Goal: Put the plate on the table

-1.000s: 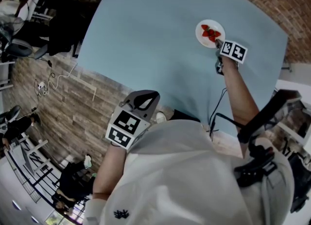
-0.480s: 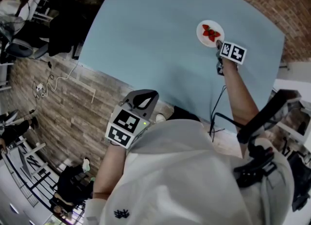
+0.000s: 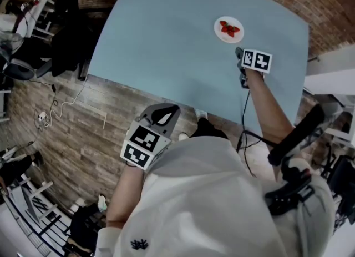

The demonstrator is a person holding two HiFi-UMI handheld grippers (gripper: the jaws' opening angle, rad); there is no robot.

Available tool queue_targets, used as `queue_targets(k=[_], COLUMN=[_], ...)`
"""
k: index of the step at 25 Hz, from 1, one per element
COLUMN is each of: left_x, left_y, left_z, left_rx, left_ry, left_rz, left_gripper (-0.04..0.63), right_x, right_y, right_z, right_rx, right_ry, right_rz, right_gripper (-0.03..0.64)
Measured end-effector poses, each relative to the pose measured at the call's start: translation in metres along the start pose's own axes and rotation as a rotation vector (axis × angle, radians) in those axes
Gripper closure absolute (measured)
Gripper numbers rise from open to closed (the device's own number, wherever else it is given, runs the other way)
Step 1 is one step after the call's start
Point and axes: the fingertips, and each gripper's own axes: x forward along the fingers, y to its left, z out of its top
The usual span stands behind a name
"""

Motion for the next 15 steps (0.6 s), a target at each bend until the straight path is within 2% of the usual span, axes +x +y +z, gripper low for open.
queue_targets(k=[8, 15], left_x=[-0.037, -0.059], left_y=[-0.032, -0.061], left_z=[-0.034, -0.061], left_rx=[0.036, 0.036], left_ry=[-0.03, -0.074], left_rz=[-0.027, -0.047], left_gripper=[0.584, 0.584], right_x=[-0.067, -0.125], right_y=[0.047, 0.109], right_z=[-0.045, -0.1], right_rx=[-0.108, -0.224], right_ry=[-0.01, 0.018], right_rz=[0.01, 0.107], right_gripper=[0.488, 0.489])
